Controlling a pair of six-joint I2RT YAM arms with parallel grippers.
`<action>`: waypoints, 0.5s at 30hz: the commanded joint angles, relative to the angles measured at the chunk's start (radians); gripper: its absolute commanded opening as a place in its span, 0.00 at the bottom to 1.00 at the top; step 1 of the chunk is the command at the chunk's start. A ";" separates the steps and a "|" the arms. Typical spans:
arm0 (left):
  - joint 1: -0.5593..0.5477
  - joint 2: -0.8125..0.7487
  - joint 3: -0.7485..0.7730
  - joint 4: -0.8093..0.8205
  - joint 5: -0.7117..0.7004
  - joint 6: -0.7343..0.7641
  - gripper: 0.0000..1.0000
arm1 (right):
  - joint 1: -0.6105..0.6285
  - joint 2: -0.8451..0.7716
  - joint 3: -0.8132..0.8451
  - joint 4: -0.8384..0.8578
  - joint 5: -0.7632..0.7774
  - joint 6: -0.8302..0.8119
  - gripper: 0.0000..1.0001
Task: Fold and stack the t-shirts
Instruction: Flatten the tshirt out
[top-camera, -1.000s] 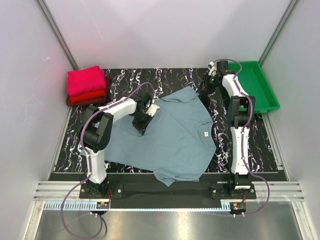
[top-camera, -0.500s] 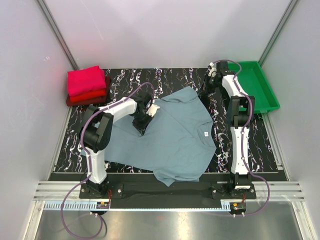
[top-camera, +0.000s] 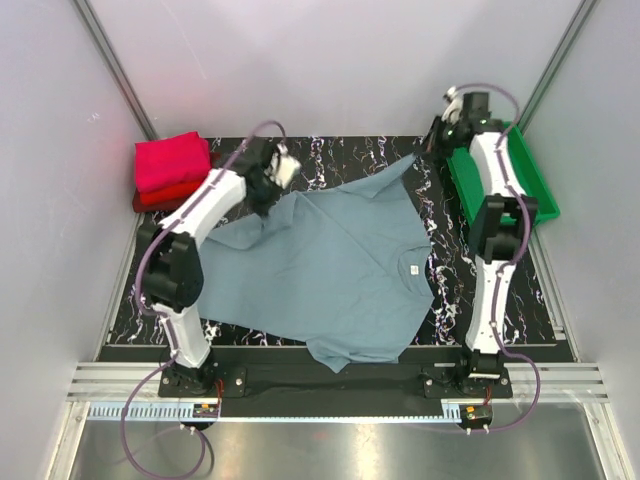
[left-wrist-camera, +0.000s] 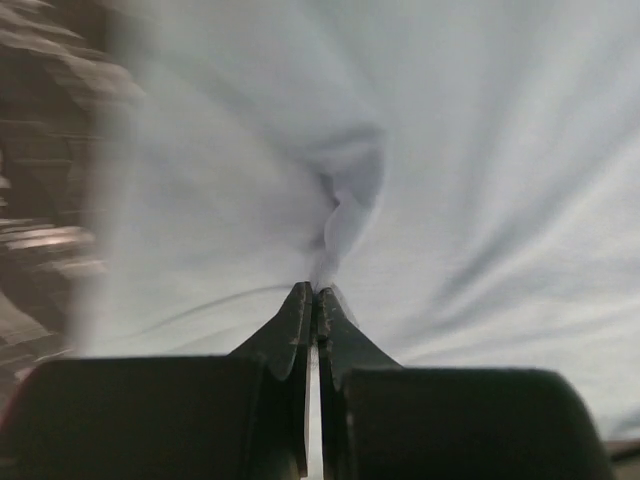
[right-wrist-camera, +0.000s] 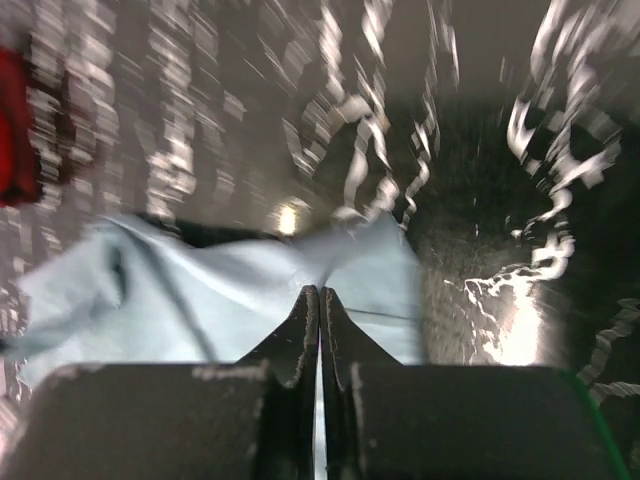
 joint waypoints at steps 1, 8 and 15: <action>0.047 -0.127 0.134 0.020 -0.121 0.108 0.00 | -0.016 -0.235 0.079 0.033 -0.024 -0.021 0.00; 0.064 -0.221 0.283 0.014 -0.165 0.151 0.00 | -0.016 -0.471 0.062 0.038 -0.053 0.002 0.00; 0.064 -0.325 0.449 0.026 -0.240 0.189 0.00 | -0.018 -0.724 0.019 0.015 0.002 -0.010 0.00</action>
